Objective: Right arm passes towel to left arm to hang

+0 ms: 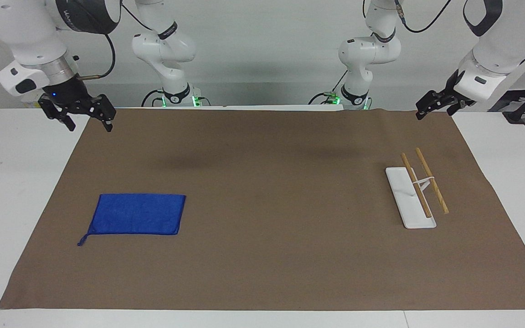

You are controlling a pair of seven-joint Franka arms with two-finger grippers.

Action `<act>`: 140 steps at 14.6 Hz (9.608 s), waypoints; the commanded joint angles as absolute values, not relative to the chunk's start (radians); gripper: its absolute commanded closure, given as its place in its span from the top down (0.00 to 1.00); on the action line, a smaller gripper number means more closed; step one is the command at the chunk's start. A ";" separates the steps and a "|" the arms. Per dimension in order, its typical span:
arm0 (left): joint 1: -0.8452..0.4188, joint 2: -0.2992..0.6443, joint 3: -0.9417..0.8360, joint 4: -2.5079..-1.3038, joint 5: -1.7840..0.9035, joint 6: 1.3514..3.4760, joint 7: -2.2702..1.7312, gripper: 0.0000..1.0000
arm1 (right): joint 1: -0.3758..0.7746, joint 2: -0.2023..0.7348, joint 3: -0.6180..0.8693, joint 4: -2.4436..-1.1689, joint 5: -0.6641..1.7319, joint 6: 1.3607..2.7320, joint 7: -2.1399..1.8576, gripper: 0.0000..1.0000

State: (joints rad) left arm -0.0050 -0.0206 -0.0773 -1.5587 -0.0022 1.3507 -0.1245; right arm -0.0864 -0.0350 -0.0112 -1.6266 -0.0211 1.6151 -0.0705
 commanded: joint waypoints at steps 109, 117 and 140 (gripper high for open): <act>-0.187 -0.157 -0.075 -2.073 -0.434 2.118 -1.502 0.00 | -0.063 0.302 0.908 -1.730 0.330 2.680 1.699 1.00; -0.103 -0.129 -0.075 -2.043 -0.433 2.166 -1.024 0.00 | -0.064 0.126 0.660 -1.936 0.308 2.585 0.814 1.00; 0.143 -0.106 -0.068 -2.054 -0.431 2.269 -0.366 0.00 | -0.018 -0.003 -0.086 -1.729 -0.038 1.681 -0.002 1.00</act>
State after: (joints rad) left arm 0.1287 -0.1185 -0.0651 -2.0684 -0.4178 2.2657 -0.4643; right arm -0.0185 -0.0097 -0.0875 -1.7386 -0.0444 1.6942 -0.0242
